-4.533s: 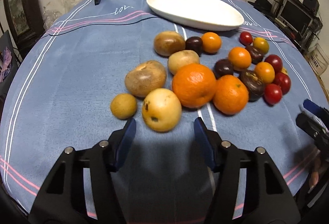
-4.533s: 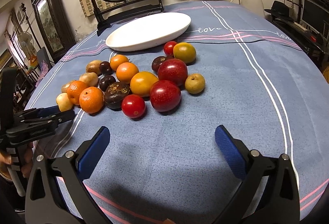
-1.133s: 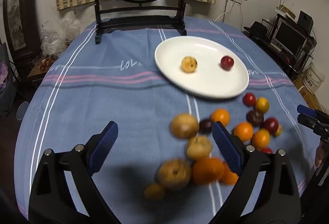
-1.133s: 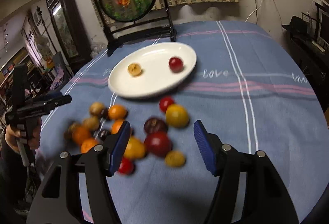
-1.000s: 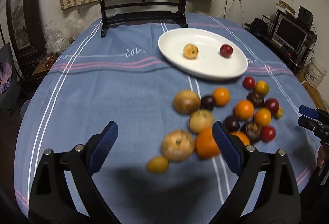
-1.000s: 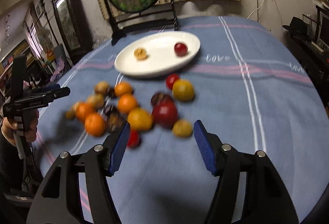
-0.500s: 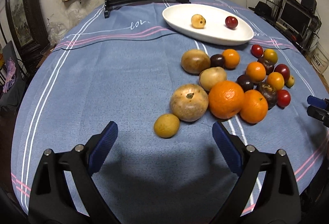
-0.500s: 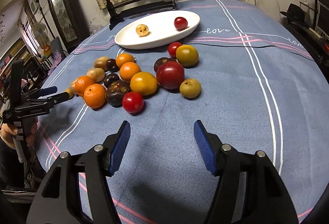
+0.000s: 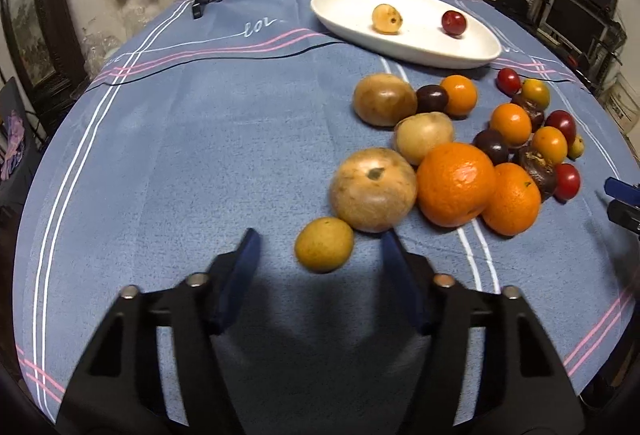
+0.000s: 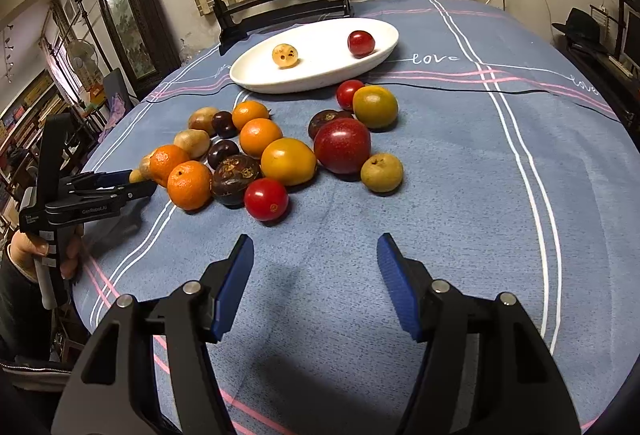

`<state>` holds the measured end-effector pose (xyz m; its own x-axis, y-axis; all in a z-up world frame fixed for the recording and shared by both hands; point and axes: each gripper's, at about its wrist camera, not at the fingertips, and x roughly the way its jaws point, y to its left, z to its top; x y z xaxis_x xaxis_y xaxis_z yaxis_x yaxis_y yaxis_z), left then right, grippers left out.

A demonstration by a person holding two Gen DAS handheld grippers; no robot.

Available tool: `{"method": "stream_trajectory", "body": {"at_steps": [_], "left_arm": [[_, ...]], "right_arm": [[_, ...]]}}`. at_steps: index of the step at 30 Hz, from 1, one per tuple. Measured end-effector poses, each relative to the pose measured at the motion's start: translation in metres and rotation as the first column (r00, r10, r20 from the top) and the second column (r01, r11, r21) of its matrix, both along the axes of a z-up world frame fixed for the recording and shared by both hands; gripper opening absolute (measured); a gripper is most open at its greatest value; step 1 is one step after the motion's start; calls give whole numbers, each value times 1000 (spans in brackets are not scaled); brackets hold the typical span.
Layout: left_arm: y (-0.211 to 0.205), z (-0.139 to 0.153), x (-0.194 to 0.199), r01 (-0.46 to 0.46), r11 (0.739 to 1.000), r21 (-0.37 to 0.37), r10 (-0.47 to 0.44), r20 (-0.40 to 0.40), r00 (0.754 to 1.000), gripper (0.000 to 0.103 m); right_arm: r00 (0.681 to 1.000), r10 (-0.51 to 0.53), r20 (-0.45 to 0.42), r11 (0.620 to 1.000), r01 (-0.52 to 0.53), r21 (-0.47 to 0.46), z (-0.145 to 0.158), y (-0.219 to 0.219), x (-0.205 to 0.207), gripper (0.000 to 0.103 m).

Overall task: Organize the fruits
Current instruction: 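Grasp the small yellow fruit with the left gripper while the right grasps a yellow-green plum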

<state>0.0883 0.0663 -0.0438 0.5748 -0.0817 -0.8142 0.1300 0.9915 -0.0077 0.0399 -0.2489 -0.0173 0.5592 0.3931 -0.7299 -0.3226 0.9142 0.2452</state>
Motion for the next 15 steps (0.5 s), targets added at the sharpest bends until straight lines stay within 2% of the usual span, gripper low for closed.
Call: {"method": "stream_trajectory", "body": {"at_steps": [1,2,3,8,13,15], "left_arm": [[-1,1,0,9,1000,-1,-9,2,1000,44],[-2,2,0,13,1000,-3,-13,2,1000,30],[-2,2,0,8,1000,-1,-8,1,1000,27],[-2,1,-1,0,1000,-17,1,10,1000,27],[-2,0,-3,-1,1000,-16,1,22,1000,27],[-2,0,-5,-1,1000,-15,1,26,1000,27]], "right_arm": [[1000,-1,-1,1000,1,0,0,0,0,65],[1000,-2,-1,1000,2,0,0,0,0,65],[1000,-1,0,1000,1,-1,0,0,0,65],[1000,-13,0,1000,13,-23,0,0,2,65],[999,-39,1,988,38,-147,-3,5,14,65],[999,-36,-4,988,35,-147,-4,5,22,65]]}}
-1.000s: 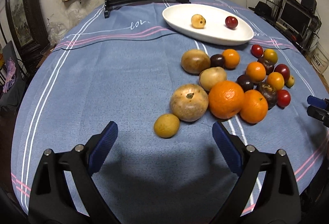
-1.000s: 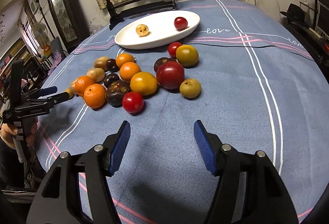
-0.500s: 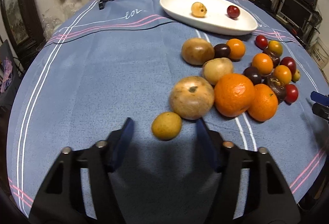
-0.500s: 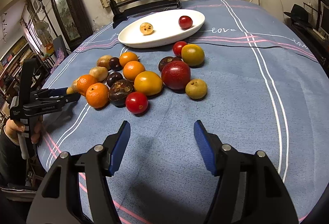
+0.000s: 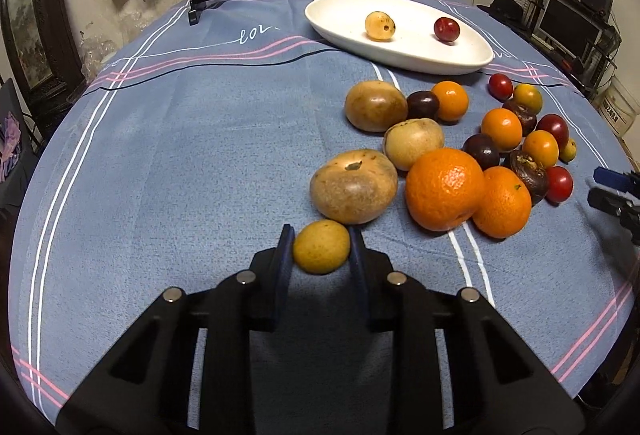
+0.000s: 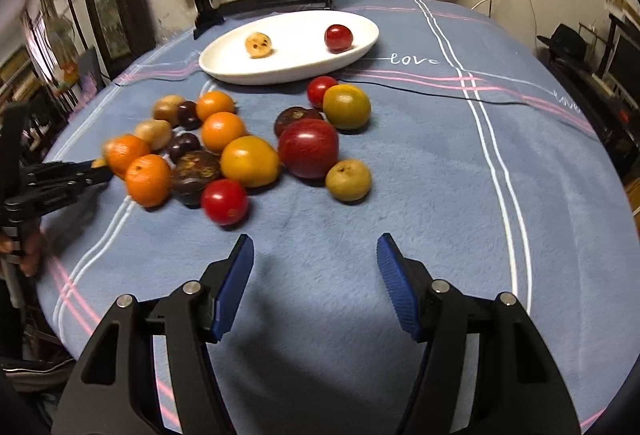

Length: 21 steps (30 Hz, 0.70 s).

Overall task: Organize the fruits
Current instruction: 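Grasp the small yellow fruit with the left gripper while the right grasps a yellow-green plum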

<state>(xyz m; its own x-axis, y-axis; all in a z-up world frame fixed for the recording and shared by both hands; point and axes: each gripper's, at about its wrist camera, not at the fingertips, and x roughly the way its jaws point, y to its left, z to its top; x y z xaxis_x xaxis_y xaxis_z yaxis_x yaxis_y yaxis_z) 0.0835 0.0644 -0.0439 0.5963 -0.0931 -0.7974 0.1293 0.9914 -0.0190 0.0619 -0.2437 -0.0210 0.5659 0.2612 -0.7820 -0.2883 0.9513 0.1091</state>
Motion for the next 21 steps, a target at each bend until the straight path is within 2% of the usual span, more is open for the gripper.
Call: {"method": "stream_trajectory", "body": {"at_steps": [7,11,12,14,16,21], "left_arm": [[0,0,0,-1,1000,0,1,4,1000,27],[0,0,0,-2,1000,-4,2,4,1000,27],[-1,1,0,-2,1000,-5,2,4,1000,27],[0,0,0,-2,1000,-8,2,4,1000,27],[1,0,1,-2,1000,-12,2,3,1000,28],[1,0,1,-2,1000,-19,2,3,1000,27]], "right_arm": [[1000,-5,1,997,5,-76,-2,8,27,63],[1000,-26,-8,996,26,-84,-4,5,44,41],[1000,-24,-12,996,23,-83,-5,4,45,40],[1000,-24,-12,995,23,-96,-7,5,45,31],[1000,-23,-3,994,22,-111,-7,4,43,29],[999,-35,5,996,36,-79,-1,-3,34,29]]}}
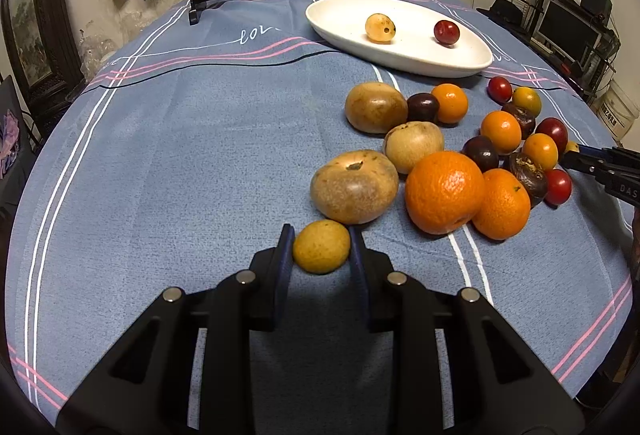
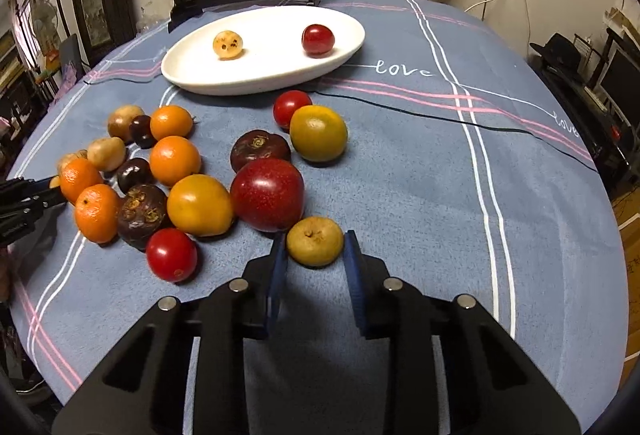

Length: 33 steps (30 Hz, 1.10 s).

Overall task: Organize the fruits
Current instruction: 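Grasp the small yellow fruit with the left gripper while the right grasps a yellow-green plum, then place the small yellow fruit on the plate with the left gripper while the right places its plum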

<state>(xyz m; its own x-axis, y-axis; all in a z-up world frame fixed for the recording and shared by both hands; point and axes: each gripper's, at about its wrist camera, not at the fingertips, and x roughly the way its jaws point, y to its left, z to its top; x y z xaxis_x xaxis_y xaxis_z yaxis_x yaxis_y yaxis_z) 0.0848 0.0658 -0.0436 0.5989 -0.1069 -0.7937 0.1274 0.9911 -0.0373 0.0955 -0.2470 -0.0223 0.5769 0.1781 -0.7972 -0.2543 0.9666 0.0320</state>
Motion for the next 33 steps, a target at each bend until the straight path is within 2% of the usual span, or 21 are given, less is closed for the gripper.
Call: {"method": "stream_trajectory", "body": {"at_steps": [7,12,17,23,26,30,33], "left_arm": [[-1,13,-9,25,1000,-18,-24,30,999,27],[-4,42,-17,55,998,-31,-51,103,993,27],[-13,68,-1,80,995,-54,-72,130,989,27],[-33,89,55,83,994,-74,-72,138,988,27],[-43,89,101,60,994,-91,-49,111,993,28],[-57,74,157,4,999,-39,-2,60,998,28],[-64,63,181,5,1000,-24,-4,37,999,28]], "right_arm": [[999,-19,51,999,17,43,18,-13,-15,29],[994,5,108,996,-15,93,39,-14,-23,29],[985,62,163,987,-85,139,62,-1,-20,29],[971,114,209,980,-145,137,83,24,16,29],[969,124,215,984,-147,99,85,39,49,29],[978,116,175,992,-124,35,69,54,93,29],[984,116,134,993,-119,16,54,59,117,29]]}}
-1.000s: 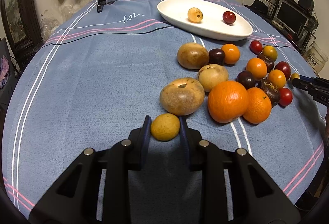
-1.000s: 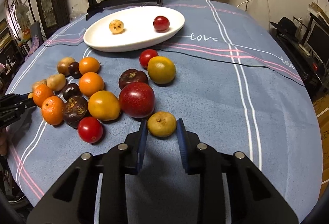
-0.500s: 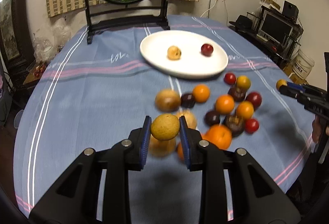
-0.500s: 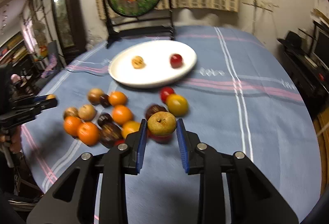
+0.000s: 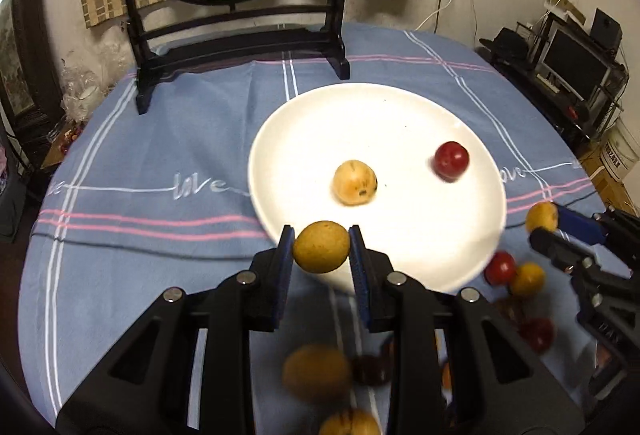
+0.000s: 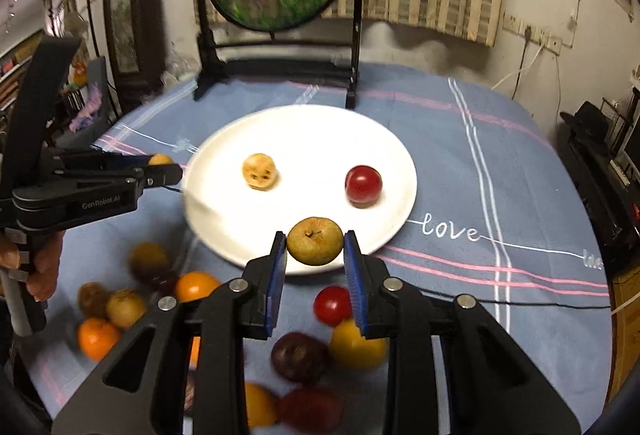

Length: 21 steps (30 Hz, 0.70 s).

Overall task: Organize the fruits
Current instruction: 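Place the small yellow fruit on the plate with the left gripper while the right places its plum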

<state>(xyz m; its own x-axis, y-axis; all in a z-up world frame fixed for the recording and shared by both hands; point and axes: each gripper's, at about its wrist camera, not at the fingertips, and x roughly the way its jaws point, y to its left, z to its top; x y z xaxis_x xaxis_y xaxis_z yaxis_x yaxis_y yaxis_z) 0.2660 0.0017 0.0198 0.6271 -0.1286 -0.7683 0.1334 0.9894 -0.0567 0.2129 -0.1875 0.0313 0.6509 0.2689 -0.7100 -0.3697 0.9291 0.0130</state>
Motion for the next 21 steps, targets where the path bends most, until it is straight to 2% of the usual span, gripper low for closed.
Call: {"method": "stream_trajectory", "body": {"at_steps": [8,10,11,12,13,16,21], "left_arm": [[-5,-32,45,-32,998,49,35,-65,997,28],[-6,-35,50,-33,998,57,37,-66,997,39],[-6,-35,50,-34,998,53,37,-65,997,59],[-5,-34,50,-35,999,38,37,-54,998,65],[-5,-32,49,-39,999,31,40,-49,998,66],[-1,-25,41,-45,999,15,45,-31,998,76],[7,-13,17,-40,999,3,40,5,999,84]], "right_arm": [[993,-49,-105,998,45,-41,-33,4,56,29],[990,-56,-127,998,50,-48,-39,5,65,29],[989,-62,-137,997,56,-53,-41,6,69,30],[987,-75,-142,996,67,-59,-42,6,71,32],[986,-91,-138,995,84,-51,-42,4,73,34],[984,-113,-134,993,116,14,-36,-6,67,51],[988,-120,-103,987,129,95,-19,-21,36,59]]}}
